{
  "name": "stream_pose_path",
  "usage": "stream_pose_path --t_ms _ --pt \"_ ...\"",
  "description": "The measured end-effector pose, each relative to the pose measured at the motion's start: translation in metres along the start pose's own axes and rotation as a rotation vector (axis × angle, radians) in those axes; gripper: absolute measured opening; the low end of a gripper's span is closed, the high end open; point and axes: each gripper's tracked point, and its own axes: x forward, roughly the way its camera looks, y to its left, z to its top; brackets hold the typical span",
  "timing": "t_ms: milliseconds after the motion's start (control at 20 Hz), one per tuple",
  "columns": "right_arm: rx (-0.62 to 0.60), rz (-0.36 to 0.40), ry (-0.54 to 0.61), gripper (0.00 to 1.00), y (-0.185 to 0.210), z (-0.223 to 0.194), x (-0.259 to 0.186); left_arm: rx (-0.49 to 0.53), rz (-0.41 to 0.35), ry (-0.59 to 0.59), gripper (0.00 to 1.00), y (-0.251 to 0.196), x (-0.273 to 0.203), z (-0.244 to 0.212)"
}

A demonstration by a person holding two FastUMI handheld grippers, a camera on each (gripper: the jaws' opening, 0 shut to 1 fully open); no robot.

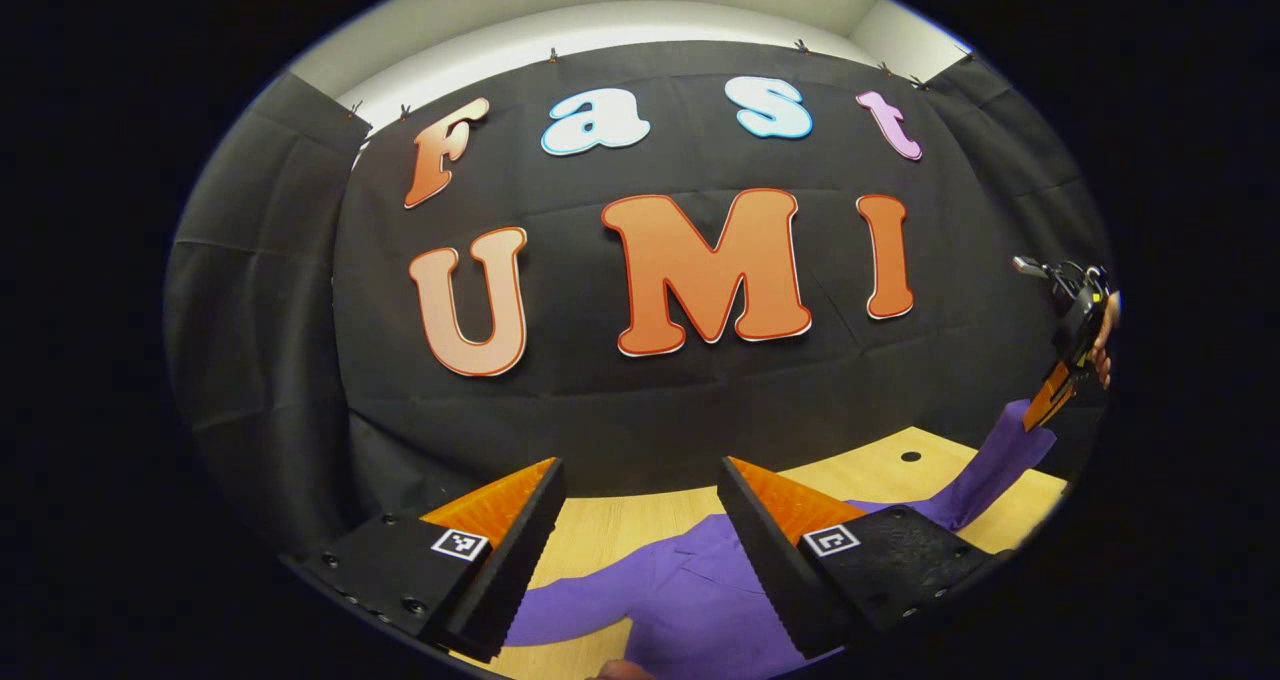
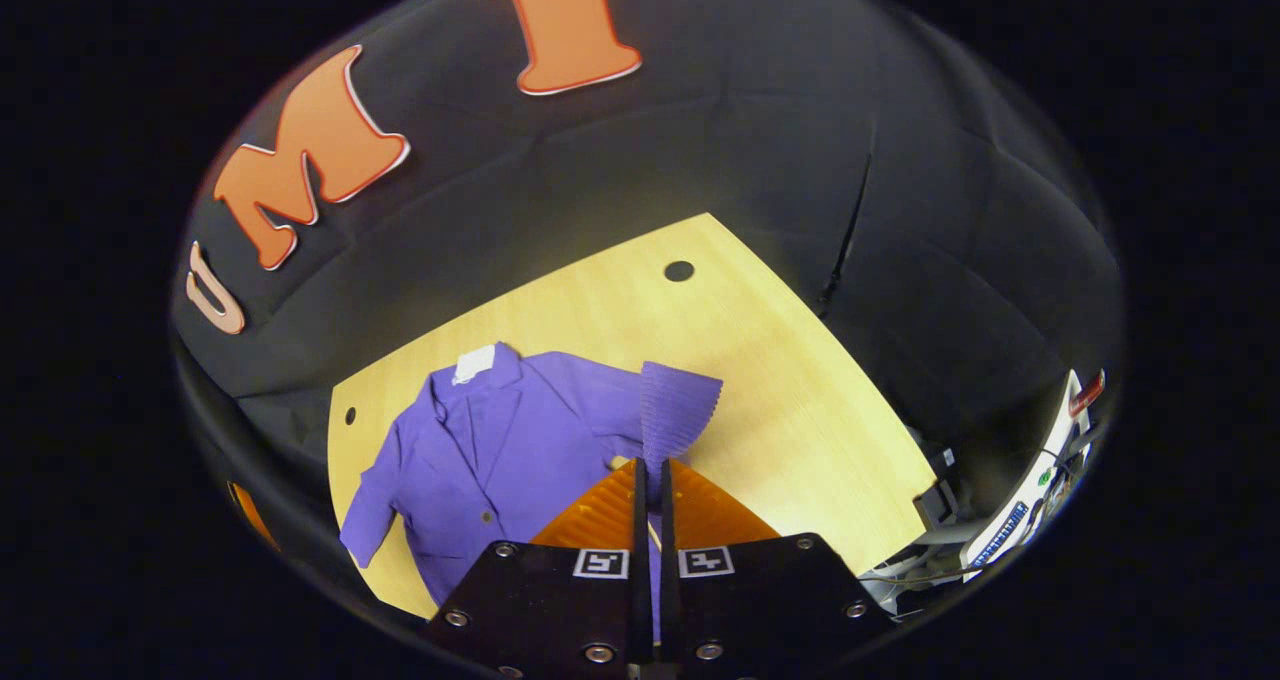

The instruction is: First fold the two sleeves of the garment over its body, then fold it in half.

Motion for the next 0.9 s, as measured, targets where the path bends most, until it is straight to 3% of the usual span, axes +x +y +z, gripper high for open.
stream_pose_path --t_ms 400,900 --pt "-0.134 0.187 -0.008 0.04 0.139 0.012 0.013 0.021 0.072 0.012 0.98 0.055 -0.006 -0.009" --pt "-0.259 0.378 0.066 0.03 0.269 -0.023 0.028 0.046 0.276 0.060 0.98 0.140 -0.032 -0.028"
